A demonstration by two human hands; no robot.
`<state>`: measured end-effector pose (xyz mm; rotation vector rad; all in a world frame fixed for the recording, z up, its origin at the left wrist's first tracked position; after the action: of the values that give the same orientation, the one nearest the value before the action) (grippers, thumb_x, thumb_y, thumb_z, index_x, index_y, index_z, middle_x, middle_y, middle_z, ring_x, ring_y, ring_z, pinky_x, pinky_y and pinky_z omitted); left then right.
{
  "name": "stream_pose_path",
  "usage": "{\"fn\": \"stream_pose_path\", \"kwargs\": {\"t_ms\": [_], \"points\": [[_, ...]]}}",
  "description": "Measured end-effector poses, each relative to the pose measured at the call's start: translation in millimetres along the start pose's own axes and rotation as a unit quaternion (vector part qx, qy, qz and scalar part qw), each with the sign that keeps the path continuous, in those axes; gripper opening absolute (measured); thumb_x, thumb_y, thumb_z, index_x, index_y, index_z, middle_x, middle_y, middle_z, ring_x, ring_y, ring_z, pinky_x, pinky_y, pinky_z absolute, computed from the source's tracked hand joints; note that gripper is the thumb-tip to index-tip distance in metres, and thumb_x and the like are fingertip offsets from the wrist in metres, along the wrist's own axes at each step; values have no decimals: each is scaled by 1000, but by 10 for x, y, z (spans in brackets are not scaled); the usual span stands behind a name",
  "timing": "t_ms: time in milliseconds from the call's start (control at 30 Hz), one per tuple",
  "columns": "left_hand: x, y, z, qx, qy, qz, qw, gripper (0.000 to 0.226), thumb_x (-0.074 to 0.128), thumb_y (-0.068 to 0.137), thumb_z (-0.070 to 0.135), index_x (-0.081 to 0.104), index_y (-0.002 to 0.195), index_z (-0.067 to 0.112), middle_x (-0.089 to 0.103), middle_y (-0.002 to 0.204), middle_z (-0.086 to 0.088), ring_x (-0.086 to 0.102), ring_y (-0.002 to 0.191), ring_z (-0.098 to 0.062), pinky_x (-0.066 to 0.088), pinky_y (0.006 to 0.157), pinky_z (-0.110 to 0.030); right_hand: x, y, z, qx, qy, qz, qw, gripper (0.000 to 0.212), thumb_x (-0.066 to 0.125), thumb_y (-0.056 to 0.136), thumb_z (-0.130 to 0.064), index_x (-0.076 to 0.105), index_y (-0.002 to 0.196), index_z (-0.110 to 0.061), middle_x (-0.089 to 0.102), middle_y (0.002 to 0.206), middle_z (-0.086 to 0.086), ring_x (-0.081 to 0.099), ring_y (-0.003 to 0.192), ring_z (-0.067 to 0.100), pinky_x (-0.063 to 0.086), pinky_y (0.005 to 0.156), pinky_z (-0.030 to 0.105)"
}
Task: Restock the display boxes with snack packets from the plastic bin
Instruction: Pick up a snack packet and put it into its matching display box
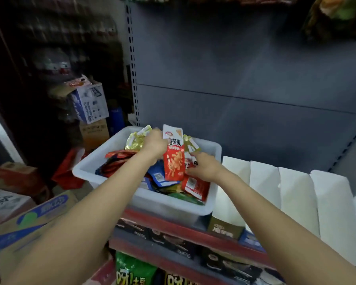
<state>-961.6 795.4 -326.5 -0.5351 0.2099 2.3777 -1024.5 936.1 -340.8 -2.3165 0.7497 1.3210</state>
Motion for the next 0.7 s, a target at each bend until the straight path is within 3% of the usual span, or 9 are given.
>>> {"fn": "stream_pose_path", "kwargs": {"t_ms": [133,233,367,433,533,633,700], "points": [[-236,-371,169,134,-44,148,979,29,52,95,14,35,73,21,55,79,-2,54,79,-22,44,68,-36,-60,-257,-45,-53,183,99,977,55,61,90,-24,39,139,-13,53,130,4,51,121,22,41,100,31],[-215,-792,332,196,-76,179,961,15,53,94,18,42,85,15,53,67,3,52,70,-19,44,68,-36,-156,-541,-132,-77,302,146,939,57,60,91,-28,37,141,-15,54,128,4,54,118,19,46,94,30],[7,-1182,508,181,-197,76,961,17,57,92,17,45,80,19,64,81,-9,64,81,-31,53,82,-50,-365,-1037,-127,-89,349,232,904,24,60,91,-24,61,112,-12,68,105,6,66,94,22,54,87,42],[156,-1351,588,197,-213,31,956,18,58,91,14,47,78,19,65,85,-12,63,77,-26,56,79,-46,-476,-1294,-20,-86,348,253,899,18,60,91,-20,62,106,-9,68,97,4,67,85,18,55,75,34],[366,-1610,716,253,-202,-18,946,11,61,90,11,53,83,13,65,88,-9,64,76,-19,57,62,-31,-599,-1671,209,-87,344,269,895,15,61,90,-19,60,105,-16,66,91,-8,63,79,5,49,63,19],[570,-1877,784,296,-192,-77,932,9,62,89,10,55,84,11,65,81,0,65,67,-5,54,53,-20,-614,-1988,491,-73,350,278,892,15,63,89,-19,59,102,-23,67,97,-7,66,89,10,54,75,29],[743,-2012,783,323,-164,-103,926,15,63,88,11,53,79,15,65,80,4,65,67,-2,55,54,-21,-594,-2159,674,-64,351,293,887,13,64,88,-12,61,97,-20,69,93,-4,67,87,13,56,80,37]]}}
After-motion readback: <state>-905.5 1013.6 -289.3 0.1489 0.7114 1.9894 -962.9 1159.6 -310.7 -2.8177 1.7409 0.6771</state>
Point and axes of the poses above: each hand's wrist, its own y-axis towards the middle knuckle, its own x-axis out of the palm, z = x × y, the point moved 3 cm from there along y, towards the middle knuckle
